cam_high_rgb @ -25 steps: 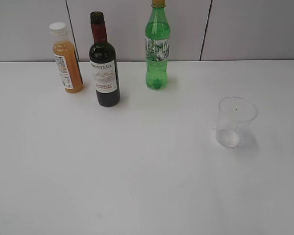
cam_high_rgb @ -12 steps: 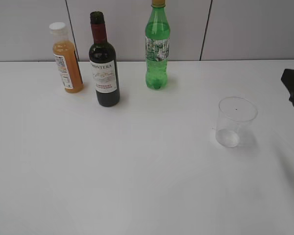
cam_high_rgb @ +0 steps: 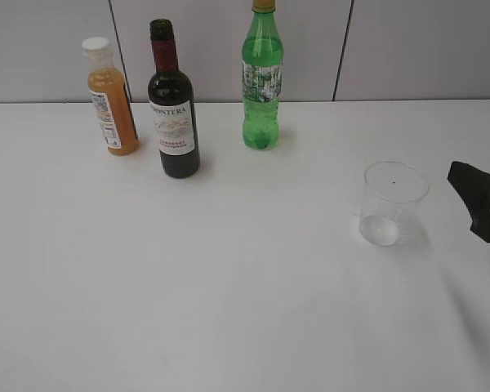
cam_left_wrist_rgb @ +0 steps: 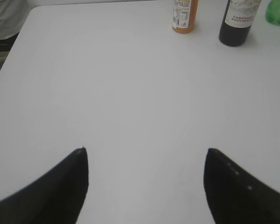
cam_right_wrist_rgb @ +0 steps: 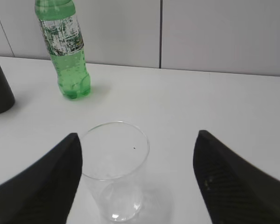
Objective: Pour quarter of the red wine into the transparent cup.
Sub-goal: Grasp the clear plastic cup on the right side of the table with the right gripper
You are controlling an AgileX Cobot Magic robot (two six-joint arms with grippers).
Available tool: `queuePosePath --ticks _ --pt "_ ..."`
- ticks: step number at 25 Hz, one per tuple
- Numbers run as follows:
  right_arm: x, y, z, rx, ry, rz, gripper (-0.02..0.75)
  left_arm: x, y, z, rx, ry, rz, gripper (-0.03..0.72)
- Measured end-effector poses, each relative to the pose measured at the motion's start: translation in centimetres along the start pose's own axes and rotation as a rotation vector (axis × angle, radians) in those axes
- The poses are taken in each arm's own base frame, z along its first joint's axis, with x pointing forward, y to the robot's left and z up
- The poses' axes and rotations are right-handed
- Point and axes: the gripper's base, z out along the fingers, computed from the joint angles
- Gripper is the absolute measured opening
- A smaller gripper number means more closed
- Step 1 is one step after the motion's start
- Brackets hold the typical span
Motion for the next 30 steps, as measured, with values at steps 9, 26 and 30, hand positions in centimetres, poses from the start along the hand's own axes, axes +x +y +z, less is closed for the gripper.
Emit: queuePosePath --ticks 9,26,30 --pt "2.7 0.5 2.0 -0.098 0.039 -0.128 0.657 0.0 0.0 0.0 0.0 0.0 -0.001 0.589" --pt "7.1 0.5 3.4 -0.149 0.155 -0.178 0.614 0.0 0.0 0.0 0.0 0.0 -0.001 0.589" --pt "7.9 0.4 3.9 -0.148 0.194 -0.133 0.614 0.0 0.0 0.0 0.0 0.0 0.0 0.589"
